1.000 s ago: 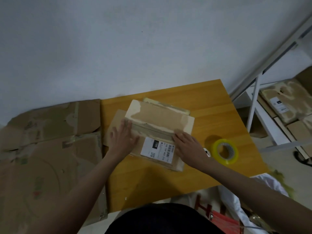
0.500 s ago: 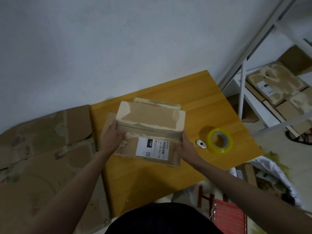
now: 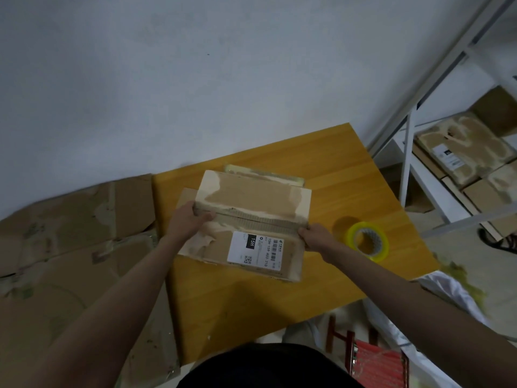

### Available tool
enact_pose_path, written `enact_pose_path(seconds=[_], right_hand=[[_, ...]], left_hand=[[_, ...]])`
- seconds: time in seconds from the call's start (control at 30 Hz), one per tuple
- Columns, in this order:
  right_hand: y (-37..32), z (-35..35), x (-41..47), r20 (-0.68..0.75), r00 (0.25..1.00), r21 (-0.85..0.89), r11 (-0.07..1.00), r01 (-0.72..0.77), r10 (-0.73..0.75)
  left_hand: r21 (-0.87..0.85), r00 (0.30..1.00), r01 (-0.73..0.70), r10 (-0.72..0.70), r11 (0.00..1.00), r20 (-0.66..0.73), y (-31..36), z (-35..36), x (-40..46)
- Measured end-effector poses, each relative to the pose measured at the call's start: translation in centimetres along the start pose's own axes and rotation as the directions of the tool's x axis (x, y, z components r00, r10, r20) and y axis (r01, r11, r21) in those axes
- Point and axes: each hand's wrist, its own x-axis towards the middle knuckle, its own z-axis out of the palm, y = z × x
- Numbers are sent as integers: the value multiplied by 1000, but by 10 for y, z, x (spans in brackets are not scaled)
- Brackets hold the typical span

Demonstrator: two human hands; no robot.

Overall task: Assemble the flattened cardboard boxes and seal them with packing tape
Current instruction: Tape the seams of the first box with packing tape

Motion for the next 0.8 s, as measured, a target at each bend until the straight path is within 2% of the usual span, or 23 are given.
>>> enact_pose_path(seconds=[0.13,0.37,0.57,0.7,0.8], right_hand=[[7,8,12,-45,999,18,1000,-16,17],[-11,-19,15,12,1000,-161,987,-1,3],[-9,-33,23,8,1000,-296,955,16,-15],[-18,-32,21,89,996,-464,884,49,-8],[-22,-37,26,125,992,-473,879,50,11]], left_hand=[[53,999,25,-23,998,-39,0,4,1],[179,1000,-10,9,984,4,10,-13,11],[183,1000,-4,8,983,-16,15,-9,9],[177,1000,7,-8,984,3,15,-14,11],[175,1000,-3,0,985,18,13,-15,12]])
